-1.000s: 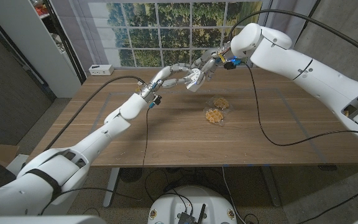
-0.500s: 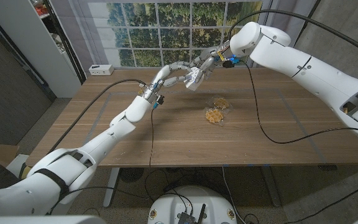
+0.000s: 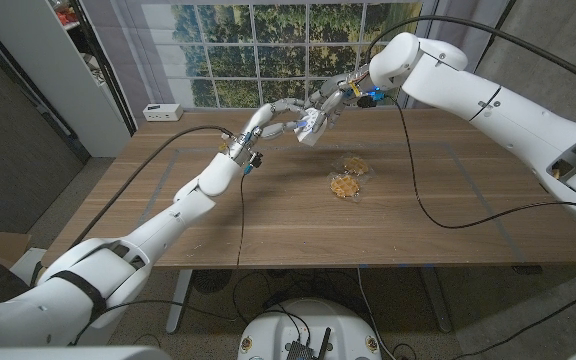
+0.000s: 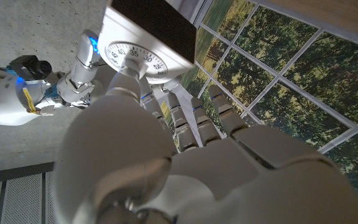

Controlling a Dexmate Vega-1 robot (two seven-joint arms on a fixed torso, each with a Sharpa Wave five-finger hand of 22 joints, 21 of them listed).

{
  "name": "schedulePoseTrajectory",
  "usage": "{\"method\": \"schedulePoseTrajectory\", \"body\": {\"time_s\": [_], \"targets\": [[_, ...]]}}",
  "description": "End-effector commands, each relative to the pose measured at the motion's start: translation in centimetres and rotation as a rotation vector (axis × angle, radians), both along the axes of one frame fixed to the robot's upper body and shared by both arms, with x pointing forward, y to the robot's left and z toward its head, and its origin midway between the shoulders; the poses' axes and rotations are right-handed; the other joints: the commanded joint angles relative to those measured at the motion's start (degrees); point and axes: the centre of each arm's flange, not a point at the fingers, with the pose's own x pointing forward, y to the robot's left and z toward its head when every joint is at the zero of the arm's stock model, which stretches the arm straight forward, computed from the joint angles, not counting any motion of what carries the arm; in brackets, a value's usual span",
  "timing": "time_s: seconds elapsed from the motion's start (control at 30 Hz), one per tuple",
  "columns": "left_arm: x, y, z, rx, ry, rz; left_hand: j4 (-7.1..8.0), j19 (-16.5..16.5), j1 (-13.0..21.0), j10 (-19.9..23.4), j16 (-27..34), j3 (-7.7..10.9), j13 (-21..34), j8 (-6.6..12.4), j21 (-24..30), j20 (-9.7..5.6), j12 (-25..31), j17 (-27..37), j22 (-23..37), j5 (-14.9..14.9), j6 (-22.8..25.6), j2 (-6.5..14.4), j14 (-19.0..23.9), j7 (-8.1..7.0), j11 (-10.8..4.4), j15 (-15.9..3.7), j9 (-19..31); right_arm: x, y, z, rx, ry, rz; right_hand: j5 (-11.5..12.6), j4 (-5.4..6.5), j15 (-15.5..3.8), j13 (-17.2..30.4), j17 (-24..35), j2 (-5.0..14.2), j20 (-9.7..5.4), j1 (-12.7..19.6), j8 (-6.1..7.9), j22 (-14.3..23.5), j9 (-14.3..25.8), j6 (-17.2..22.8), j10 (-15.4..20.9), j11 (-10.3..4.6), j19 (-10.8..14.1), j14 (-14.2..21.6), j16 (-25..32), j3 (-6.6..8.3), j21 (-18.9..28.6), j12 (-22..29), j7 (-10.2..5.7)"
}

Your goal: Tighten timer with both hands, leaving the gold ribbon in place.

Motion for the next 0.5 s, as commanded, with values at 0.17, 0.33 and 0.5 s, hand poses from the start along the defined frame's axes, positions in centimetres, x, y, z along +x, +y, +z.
{"method": "schedulePoseTrajectory", "body": {"time_s": [0.17,0.33,0.5], "targets": [[-1.1,0.8,2.4,0.219,-0.123,0.002,-0.72,0.5,1.9,1.4,0.1,1.81,0.6,0.72,0.8,0.08,0.9,0.4,0.4,0.6,3.0,0.7,0.7,0.12,-1.37,-4.96,-0.2,0.3,-0.3,0.8,-0.028,0.034,0.020,0.4,-0.20,-0.59,0.1,0.1,1.17,-0.80,0.2,3.85,0.1,4.2,14.0,0.7,0.05,0.1,0.0,-0.3,0.59,-0.2,-0.2,9.63],[-1.6,0.4,4.5,0.395,-0.230,-0.004,-0.65,0.7,2.1,1.8,0.2,1.56,0.8,0.86,1.0,-0.45,1.0,0.5,0.4,0.7,4.0,0.2,0.9,-0.87,-2.72,-5.11,-0.5,0.5,-0.3,0.9,-0.058,0.043,0.036,0.5,-0.41,-1.05,0.1,0.1,1.46,-1.29,0.6,3.80,0.1,4.2,14.1,0.7,-0.17,0.0,-0.1,-0.4,0.85,-0.3,-0.3,9.35],[-2.3,-0.3,6.4,0.572,-0.348,-0.017,-0.56,0.9,2.3,1.9,0.3,1.23,1.0,1.02,1.2,-0.86,0.9,0.6,0.5,0.9,5.0,-0.2,0.8,-1.33,-3.33,-5.56,-0.8,0.6,-0.4,1.0,-0.077,0.046,0.046,0.5,-0.58,-1.48,0.1,0.1,1.58,-1.74,1.0,3.71,0.1,4.2,14.2,0.9,-0.40,0.0,-0.3,-0.4,0.99,-0.4,-0.4,8.78]]}}
